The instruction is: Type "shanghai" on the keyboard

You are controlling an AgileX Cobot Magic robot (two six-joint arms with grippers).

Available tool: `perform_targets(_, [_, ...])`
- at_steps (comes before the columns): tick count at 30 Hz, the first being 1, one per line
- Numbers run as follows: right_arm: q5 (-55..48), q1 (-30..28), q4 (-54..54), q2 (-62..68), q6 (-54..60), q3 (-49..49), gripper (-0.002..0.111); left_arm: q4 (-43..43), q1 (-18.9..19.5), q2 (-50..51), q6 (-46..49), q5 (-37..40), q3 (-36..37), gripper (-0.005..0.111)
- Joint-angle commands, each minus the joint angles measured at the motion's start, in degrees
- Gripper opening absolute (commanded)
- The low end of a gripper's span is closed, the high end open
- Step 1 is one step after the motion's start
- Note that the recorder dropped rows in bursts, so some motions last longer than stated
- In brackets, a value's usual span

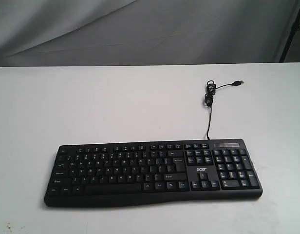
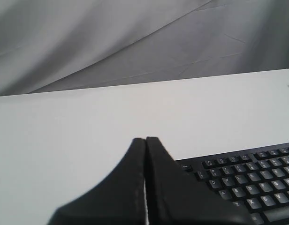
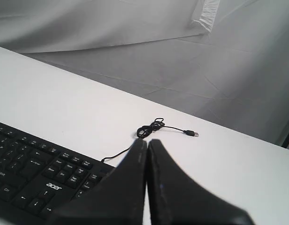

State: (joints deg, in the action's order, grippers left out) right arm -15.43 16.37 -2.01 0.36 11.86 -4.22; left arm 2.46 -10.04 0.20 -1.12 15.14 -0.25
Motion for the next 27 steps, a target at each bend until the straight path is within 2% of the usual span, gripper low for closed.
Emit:
perform_targets(1, [-0.2,-0.5,-0.4,-0.4,-0.1,0.4,0.000,0.0,-0.2,-0.2,-0.2,-0.2,0.2,0.000])
perform_targets(22, [-0.2,-0.5,0.1,-0.4,-0.1,0.4,0.000,0.0,-0.2,-0.2,-0.2,-0.2,0.2,0.000])
perform_targets(26, [-0.6,-0.5,0.1,-0.4,-0.1,-1.9,0.000,0.0,-0.2,-0.2,-0.2,-0.2,0.2,0.000])
perform_targets(27, [-0.7,-0.5,0.1,-0.1,-0.1,-5.2,0.000,0.0,-0.2,-0.2,-0.2,-0.2,0.2,0.000])
